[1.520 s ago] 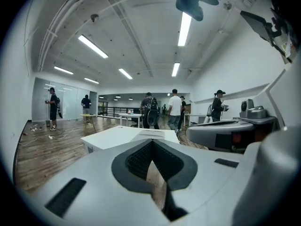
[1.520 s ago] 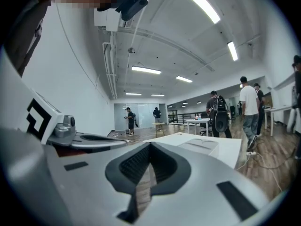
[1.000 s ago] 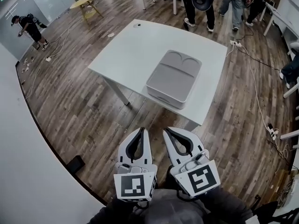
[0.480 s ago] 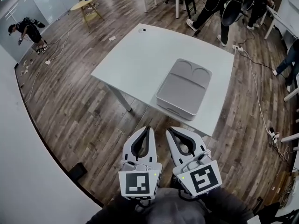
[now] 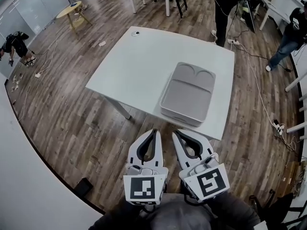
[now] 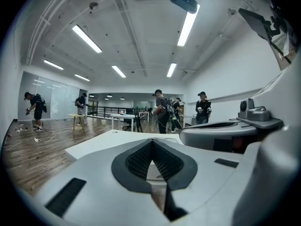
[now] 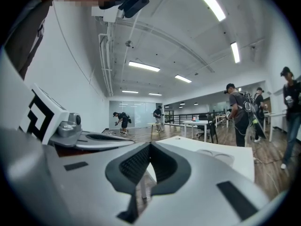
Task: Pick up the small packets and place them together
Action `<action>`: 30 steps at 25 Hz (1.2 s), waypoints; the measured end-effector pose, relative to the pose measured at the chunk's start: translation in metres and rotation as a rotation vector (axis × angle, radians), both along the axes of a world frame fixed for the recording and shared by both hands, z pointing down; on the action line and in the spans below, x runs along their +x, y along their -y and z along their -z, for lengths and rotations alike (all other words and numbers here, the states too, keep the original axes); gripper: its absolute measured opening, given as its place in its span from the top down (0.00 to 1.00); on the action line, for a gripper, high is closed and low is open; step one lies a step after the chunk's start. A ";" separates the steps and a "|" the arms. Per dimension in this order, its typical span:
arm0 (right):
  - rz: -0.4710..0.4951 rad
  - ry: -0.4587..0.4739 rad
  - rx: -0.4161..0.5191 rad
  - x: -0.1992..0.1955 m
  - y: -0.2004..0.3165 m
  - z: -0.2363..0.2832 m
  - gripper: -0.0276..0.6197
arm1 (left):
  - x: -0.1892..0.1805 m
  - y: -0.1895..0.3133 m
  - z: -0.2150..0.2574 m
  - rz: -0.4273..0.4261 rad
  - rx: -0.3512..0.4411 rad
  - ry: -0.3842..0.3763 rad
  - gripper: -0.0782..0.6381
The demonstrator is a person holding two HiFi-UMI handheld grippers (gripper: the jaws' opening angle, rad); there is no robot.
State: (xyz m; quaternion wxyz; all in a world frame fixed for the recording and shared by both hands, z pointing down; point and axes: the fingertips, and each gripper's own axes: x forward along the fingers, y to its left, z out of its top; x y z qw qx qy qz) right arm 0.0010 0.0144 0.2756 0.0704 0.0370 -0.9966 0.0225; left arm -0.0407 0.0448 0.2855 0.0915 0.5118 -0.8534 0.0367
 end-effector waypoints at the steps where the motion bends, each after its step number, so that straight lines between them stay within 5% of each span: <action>1: -0.010 0.000 -0.001 -0.004 -0.001 0.000 0.96 | -0.004 0.000 0.000 -0.013 0.000 -0.002 0.90; 17: -0.231 0.008 0.000 -0.027 0.019 0.002 0.96 | -0.041 0.023 -0.005 -0.218 -0.008 0.001 0.90; 30: -0.270 0.010 -0.029 -0.059 0.085 -0.005 0.96 | -0.065 0.093 -0.012 -0.280 -0.047 0.005 0.90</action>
